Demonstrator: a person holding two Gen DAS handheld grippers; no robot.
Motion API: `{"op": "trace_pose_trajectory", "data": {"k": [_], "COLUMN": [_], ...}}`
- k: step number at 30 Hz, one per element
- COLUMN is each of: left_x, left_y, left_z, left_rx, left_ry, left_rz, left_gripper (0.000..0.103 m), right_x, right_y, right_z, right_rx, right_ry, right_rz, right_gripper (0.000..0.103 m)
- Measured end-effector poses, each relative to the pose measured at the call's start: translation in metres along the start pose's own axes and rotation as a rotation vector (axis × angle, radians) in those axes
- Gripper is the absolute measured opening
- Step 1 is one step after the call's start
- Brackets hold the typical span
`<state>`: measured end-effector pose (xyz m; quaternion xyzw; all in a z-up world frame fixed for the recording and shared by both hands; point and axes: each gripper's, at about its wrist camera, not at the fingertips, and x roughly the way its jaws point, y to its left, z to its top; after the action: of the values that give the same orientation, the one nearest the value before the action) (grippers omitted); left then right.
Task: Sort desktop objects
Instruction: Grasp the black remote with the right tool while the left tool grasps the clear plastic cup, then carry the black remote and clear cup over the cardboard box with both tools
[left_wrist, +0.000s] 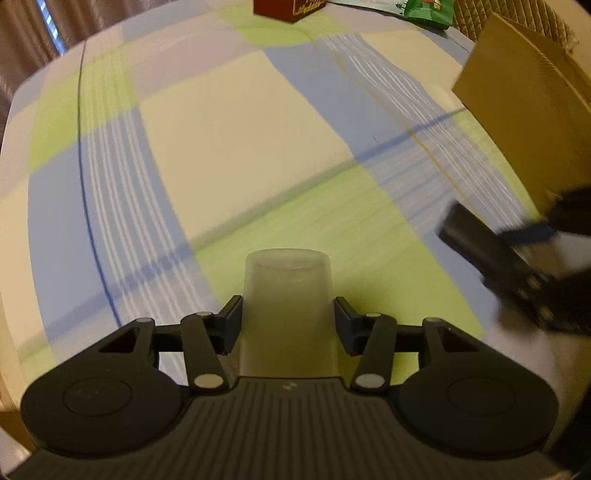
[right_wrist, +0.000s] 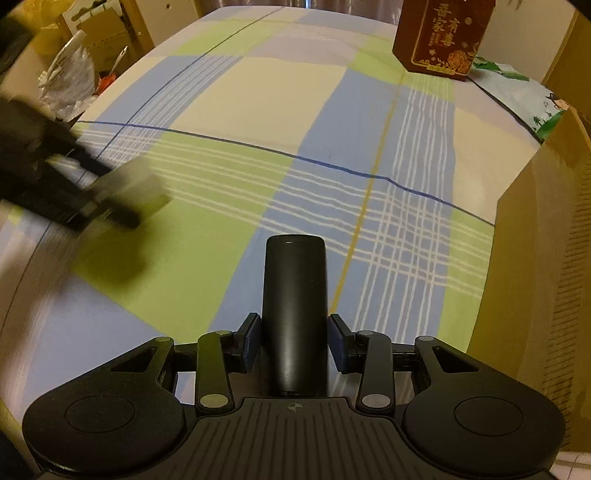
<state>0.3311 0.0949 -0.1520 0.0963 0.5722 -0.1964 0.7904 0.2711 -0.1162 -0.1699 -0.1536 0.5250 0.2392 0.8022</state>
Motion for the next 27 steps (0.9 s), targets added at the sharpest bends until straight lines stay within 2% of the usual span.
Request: {"op": "trace_pose_trajectory", "data": {"k": [4,8,14,27], "left_x": [-0.008,-0.008,-0.025,-0.063], "left_y": [-0.011,-0.021,-0.033,-0.074], "left_z": [-0.026,-0.024,-0.029,-0.025], "left_rx": [-0.024,-0.023,-0.026,-0.016], "left_ry": [0.004,0.003,-0.036,-0.121], "left_rz": [0.034,0.069,0.084,0.113], "left_gripper": [0.046,0.047,0.047,0.047], "right_x": [-0.001,-0.008,-0.038,-0.09], "right_y": [0.001,-0.001,0.0,-0.02], "right_z": [-0.003,-0.009,-0.018,-0.03], "right_rx": [-0.003,0.013,0.019,0.074], "right_ry": [-0.011,-0.025,-0.087,-0.158], "right_rz": [-0.002,0.036,0.092,0.189], "right_gripper": [0.038,0.037,0.037,0.037]}}
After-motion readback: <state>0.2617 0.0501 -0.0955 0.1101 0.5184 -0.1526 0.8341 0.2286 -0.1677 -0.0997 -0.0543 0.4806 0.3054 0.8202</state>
